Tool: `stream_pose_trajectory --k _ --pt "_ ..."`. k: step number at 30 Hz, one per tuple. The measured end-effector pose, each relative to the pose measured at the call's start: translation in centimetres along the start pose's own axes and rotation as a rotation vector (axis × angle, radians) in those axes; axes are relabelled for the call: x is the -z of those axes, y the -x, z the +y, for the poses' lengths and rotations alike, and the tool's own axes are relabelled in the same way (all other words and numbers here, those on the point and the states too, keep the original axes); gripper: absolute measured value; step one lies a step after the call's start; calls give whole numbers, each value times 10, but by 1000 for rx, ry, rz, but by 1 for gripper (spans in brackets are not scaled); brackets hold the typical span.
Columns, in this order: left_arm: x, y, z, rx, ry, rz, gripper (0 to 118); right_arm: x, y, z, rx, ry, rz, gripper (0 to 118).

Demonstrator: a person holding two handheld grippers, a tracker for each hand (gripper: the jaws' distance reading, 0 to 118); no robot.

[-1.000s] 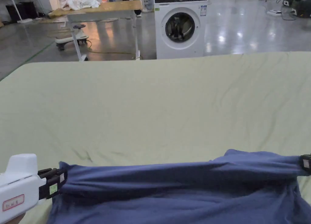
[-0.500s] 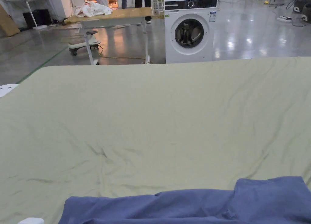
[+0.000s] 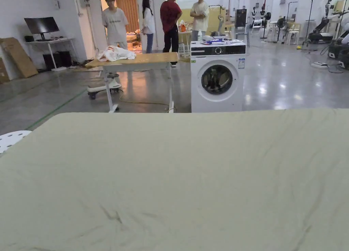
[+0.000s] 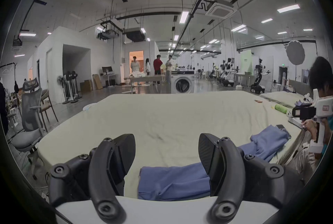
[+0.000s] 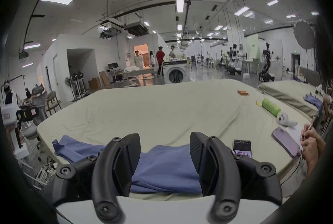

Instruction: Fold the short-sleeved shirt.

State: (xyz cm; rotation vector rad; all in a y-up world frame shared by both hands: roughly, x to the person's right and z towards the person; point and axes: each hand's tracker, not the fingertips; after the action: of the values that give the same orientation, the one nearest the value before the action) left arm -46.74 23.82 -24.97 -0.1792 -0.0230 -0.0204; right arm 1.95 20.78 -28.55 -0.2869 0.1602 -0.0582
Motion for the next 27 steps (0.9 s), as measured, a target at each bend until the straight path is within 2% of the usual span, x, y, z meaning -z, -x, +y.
stream_pose_trajectory --k 2,3,4,6,8,9,10,14,20,21,22,23,24,25,26,27 --pt "-6 -7 3 -31 -6 -25 68 -1 9 0 -10 1 22 59" --pt "-9 -10 5 -40 -9 -32 61 -2 12 -1 -13 2 38 54" --pt "-12 -11 6 -44 -7 -44 47 -4 16 -3 -19 -3 50 40" --pt "-18 -13 6 -48 -30 -77 29 -6 23 -4 -31 -3 56 12" --pt "-22 -12 -1 -51 -81 -143 10 -9 28 -6 -47 -4 64 9" --pt "-21 -13 -3 -50 -70 -130 3 -9 29 -7 -55 0 68 5" --pt "-21 -15 -4 -45 -60 -114 0 -8 30 -8 -60 3 68 0" --pt "-17 -13 -6 -51 -20 -119 0 -9 34 -8 -94 15 75 0" --pt "-7 15 -14 -155 21 -84 0 -8 35 -8 -95 26 83 0" --pt "-2 25 -18 -195 35 -82 1 -9 35 -9 -91 26 81 0" --pt "3 37 -22 -249 62 -93 12 -9 34 -10 -85 29 83 0" --pt "10 52 -28 -329 84 -86 27 -9 33 -11 -71 41 94 0" --pt "18 68 -36 -407 117 -91 50 -9 32 -13 -62 48 100 0" --pt "25 80 -42 -459 143 -89 80 -10 32 -14 -62 56 100 0" --pt "33 92 -52 -507 166 -71 91 -10 31 -16 -65 68 95 0" --pt "43 103 -62 -531 210 -50 93 -9 31 -18 -71 80 87 0"
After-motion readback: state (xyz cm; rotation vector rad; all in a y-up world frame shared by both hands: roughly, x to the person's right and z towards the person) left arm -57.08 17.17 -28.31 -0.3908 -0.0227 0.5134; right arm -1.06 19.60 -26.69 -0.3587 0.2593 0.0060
